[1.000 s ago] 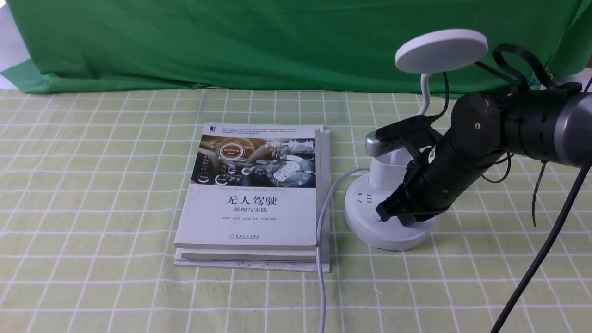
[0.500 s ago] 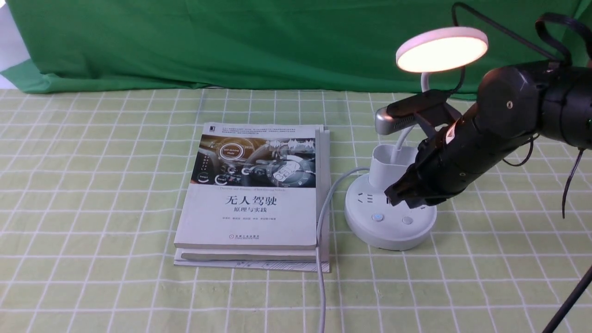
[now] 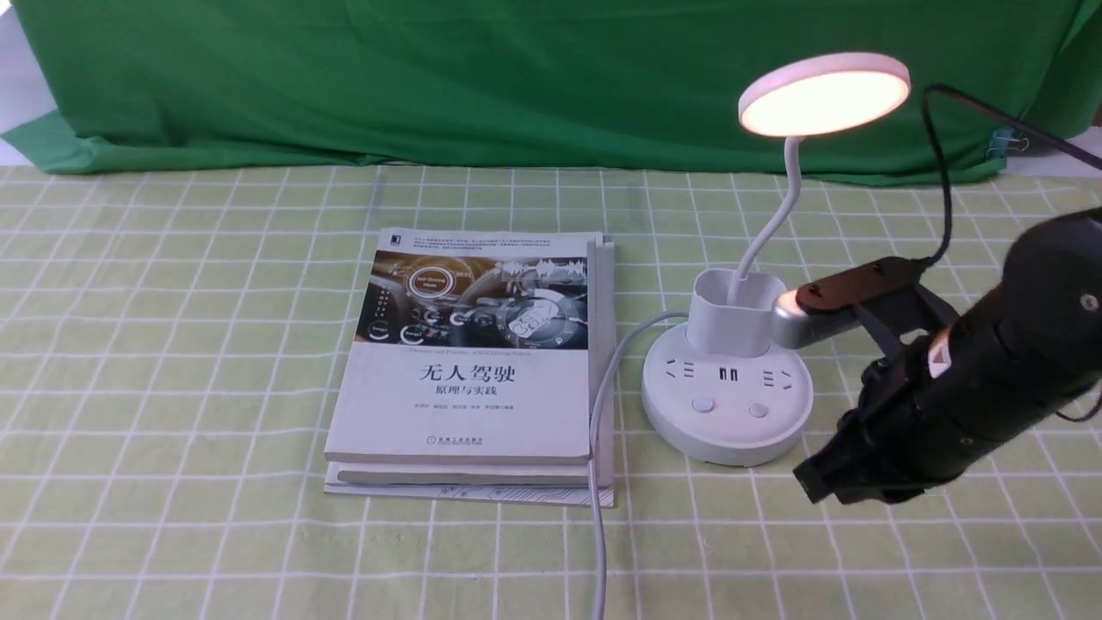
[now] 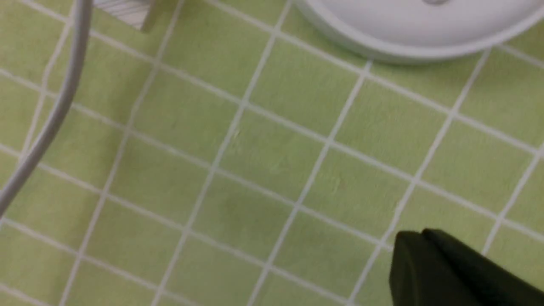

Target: Turn on the table lamp on the green coffee tablecloth with your hand.

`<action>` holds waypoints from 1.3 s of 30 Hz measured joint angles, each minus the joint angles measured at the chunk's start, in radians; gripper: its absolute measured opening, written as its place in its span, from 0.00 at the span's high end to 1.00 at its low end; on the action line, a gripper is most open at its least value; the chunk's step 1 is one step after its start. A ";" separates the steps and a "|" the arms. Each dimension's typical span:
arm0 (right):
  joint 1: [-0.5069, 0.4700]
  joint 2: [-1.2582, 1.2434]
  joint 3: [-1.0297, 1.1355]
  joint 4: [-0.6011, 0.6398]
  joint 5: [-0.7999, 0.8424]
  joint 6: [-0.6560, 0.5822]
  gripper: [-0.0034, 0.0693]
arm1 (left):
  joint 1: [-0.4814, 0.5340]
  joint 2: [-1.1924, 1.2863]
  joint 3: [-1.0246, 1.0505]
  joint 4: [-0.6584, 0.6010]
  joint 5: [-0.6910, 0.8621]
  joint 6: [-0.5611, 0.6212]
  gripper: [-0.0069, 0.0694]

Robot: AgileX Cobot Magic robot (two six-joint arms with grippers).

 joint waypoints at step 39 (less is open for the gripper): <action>-0.379 -1.436 0.927 -0.136 -0.586 0.019 0.91 | 0.000 0.000 0.000 0.000 0.000 0.000 0.88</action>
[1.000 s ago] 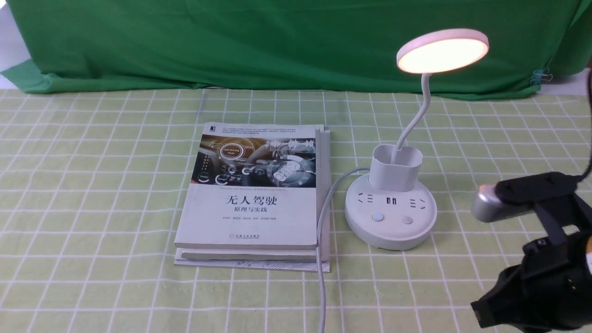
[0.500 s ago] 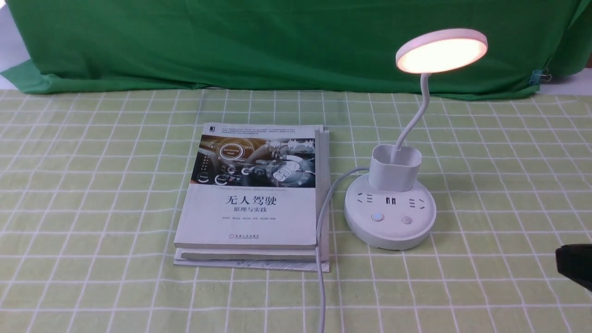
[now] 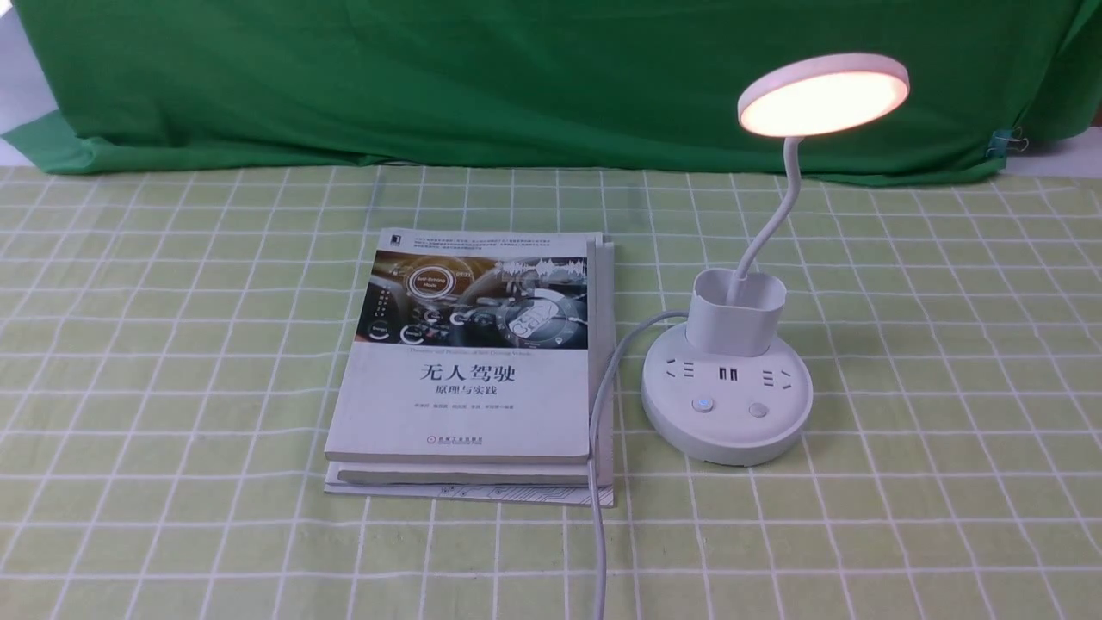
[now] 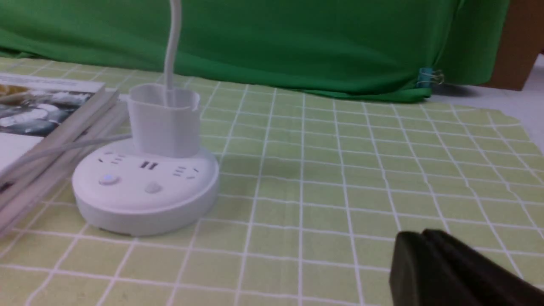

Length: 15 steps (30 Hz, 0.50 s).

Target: Turn on the table lamp on the green coffee tablecloth with your hand.

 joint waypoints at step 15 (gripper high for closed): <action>-0.015 -0.022 0.003 -0.023 0.051 -0.001 0.89 | 0.000 0.000 0.000 0.000 0.000 0.000 0.88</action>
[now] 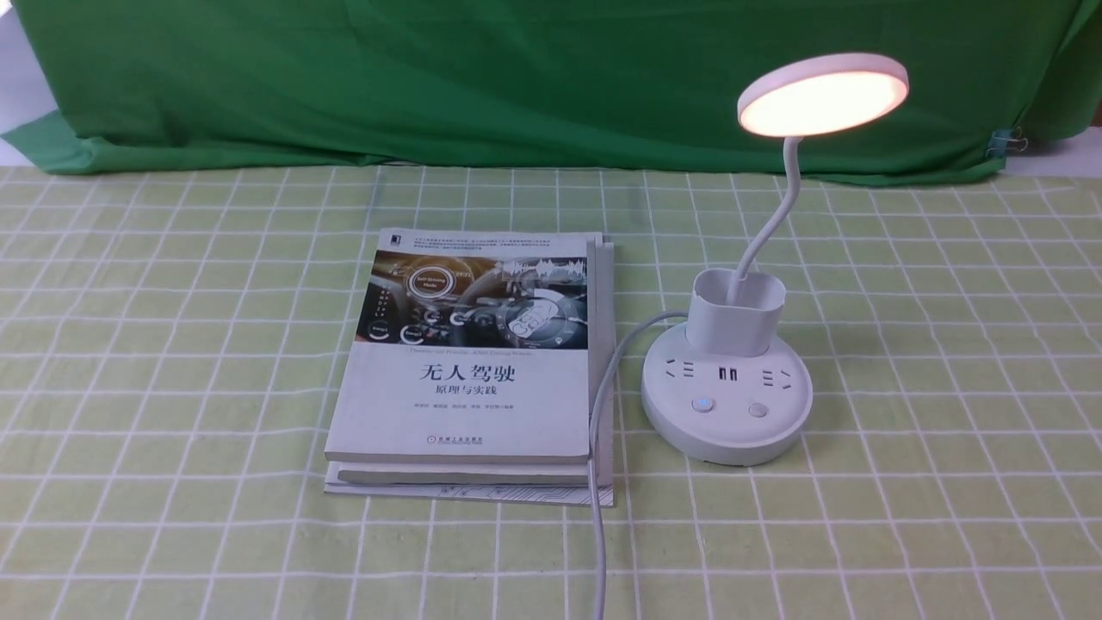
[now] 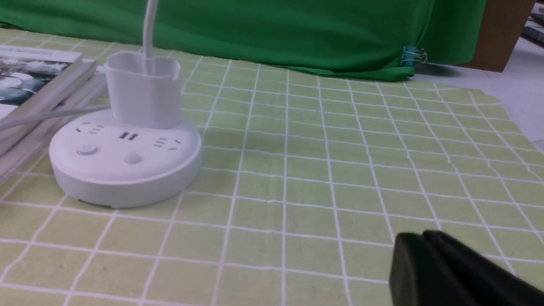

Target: Turn on the table lamp on the green coffee tablecloth with your hand.

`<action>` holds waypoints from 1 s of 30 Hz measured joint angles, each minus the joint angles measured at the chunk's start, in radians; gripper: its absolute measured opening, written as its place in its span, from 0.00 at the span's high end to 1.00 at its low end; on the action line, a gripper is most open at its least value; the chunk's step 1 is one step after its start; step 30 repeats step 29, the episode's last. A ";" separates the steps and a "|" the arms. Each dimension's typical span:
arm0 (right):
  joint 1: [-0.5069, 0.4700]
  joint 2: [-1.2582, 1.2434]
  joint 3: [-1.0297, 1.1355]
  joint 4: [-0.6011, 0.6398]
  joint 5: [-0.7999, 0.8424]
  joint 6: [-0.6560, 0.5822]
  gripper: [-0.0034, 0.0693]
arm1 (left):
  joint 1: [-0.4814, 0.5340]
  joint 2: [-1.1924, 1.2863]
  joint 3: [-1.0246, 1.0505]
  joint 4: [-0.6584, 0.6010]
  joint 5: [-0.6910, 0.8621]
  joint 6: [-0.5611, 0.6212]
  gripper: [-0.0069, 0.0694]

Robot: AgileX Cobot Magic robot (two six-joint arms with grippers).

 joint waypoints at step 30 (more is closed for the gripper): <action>-0.001 0.000 0.000 -0.001 0.000 0.002 0.76 | 0.000 0.000 0.000 0.000 0.000 0.000 0.88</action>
